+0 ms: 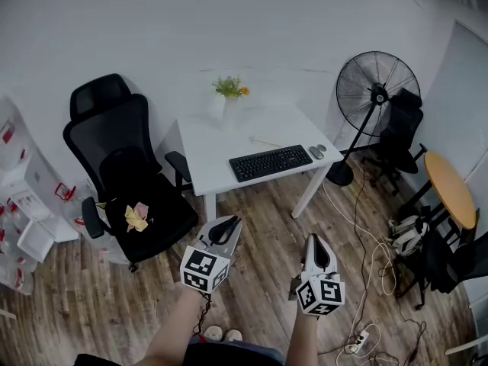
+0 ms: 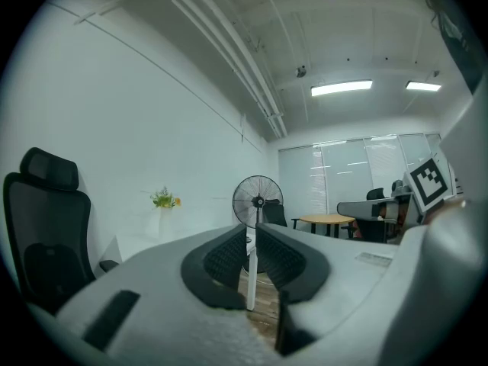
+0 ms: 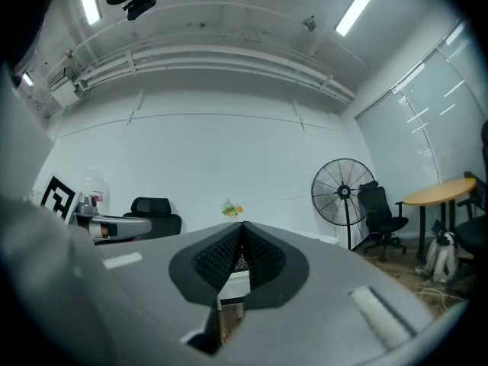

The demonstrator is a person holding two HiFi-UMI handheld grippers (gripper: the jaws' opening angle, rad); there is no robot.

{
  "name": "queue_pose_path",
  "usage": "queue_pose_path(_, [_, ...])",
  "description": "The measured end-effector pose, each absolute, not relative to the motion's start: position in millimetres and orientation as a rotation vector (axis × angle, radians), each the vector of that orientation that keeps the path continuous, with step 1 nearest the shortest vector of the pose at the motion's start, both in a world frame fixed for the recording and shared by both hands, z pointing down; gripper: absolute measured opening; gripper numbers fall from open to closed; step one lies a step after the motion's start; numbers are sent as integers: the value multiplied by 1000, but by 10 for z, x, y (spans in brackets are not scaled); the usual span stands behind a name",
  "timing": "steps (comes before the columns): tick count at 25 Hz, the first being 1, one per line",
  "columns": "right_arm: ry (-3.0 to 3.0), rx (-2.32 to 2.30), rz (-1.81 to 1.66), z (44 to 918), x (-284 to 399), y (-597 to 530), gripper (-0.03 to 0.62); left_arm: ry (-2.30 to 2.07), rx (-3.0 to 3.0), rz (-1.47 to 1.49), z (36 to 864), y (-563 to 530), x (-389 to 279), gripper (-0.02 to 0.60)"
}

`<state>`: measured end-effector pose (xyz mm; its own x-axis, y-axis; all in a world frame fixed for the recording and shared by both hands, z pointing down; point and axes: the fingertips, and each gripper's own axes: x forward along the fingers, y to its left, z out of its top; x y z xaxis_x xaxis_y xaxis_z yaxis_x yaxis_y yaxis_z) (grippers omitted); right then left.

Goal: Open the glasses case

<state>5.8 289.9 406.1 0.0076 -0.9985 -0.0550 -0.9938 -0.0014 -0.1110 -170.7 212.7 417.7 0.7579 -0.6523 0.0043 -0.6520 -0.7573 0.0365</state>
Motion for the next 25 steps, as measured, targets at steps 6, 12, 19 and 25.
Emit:
queue_pose_path(6, [2132,-2150,-69,4091,28,2886,12,-1060,2898,-49,4197,2100,-1757,93])
queue_pose_path(12, [2121,-2160,-76,4107,-10,2793,14,-1067,2883,-68,4216,1981,-1862,152])
queue_pose_path(19, [2096,-2165,-66,4126,-75,2680,12,-1059,2898,-78,4209,1830,-1950,202])
queue_pose_path(25, [2056,-2196,-99,4270,78,2478,12,-1044,2889,-86,4263,1540,-1917,207])
